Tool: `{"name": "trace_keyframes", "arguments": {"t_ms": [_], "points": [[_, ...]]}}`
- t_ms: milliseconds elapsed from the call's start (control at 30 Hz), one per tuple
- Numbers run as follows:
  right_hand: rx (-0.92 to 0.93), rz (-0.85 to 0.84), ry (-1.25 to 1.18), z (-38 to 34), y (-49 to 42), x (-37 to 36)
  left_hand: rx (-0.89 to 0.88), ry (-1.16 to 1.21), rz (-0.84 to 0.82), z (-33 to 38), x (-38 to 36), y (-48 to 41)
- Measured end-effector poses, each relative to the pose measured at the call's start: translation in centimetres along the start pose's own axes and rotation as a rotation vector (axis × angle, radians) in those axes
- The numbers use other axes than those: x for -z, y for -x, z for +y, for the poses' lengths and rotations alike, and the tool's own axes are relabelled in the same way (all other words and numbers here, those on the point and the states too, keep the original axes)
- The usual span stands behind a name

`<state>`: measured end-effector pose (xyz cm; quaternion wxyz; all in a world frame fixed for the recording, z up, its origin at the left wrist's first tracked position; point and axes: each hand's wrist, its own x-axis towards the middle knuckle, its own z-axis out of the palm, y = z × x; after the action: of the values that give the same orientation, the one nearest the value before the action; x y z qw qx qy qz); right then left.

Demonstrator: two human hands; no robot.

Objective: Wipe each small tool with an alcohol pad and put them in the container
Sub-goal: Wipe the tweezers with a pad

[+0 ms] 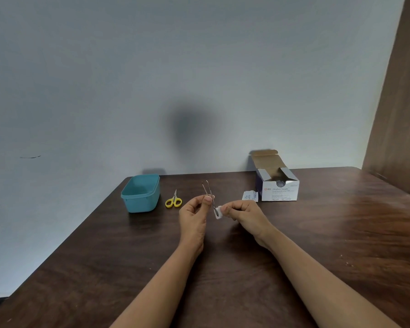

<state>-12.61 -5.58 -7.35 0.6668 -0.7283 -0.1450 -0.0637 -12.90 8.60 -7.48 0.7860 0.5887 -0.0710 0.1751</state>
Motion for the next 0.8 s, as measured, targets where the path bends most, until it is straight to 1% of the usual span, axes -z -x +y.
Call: {"name": "trace_keyframes", "arguments": {"t_ms": [200,533,700,800], "points": [[0.065,-0.033,0.034,0.1,0.1,-0.4,-0.002,-0.004,0.017,0.1,0.0,0.1],[0.212,0.147,0.246,0.2,0.0,-2.3,-0.003,-0.004,0.018,0.0,0.0,0.2],[0.168,0.156,0.199,0.1,0.0,-2.0,0.006,-0.018,-0.044,0.4,-0.2,0.4],[0.074,0.227,-0.051,-0.9,0.1,-2.0,-0.013,-0.079,-0.038,0.2,-0.3,0.4]]}}
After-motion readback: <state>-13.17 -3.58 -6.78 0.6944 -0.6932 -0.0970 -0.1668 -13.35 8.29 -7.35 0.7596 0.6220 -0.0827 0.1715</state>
